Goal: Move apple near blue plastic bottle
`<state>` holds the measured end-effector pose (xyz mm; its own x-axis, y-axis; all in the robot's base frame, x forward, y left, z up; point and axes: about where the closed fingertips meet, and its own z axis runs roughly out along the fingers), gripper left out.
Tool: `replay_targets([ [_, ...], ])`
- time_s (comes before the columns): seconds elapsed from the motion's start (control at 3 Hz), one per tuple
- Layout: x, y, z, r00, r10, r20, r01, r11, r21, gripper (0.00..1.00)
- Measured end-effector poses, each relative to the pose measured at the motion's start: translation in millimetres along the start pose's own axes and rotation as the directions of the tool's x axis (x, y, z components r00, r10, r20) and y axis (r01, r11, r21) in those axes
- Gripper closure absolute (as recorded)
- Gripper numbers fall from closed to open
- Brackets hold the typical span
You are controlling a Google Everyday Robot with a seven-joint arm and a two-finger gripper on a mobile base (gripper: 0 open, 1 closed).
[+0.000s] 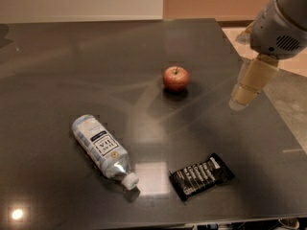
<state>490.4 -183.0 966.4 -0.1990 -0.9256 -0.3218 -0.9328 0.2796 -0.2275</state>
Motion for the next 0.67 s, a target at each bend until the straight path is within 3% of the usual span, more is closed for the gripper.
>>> replay_targets([
  [0.67, -37, -34, 49, 0.995, 0.048, 0.087, -0.046, 0.9988, -0.019, 0.0],
])
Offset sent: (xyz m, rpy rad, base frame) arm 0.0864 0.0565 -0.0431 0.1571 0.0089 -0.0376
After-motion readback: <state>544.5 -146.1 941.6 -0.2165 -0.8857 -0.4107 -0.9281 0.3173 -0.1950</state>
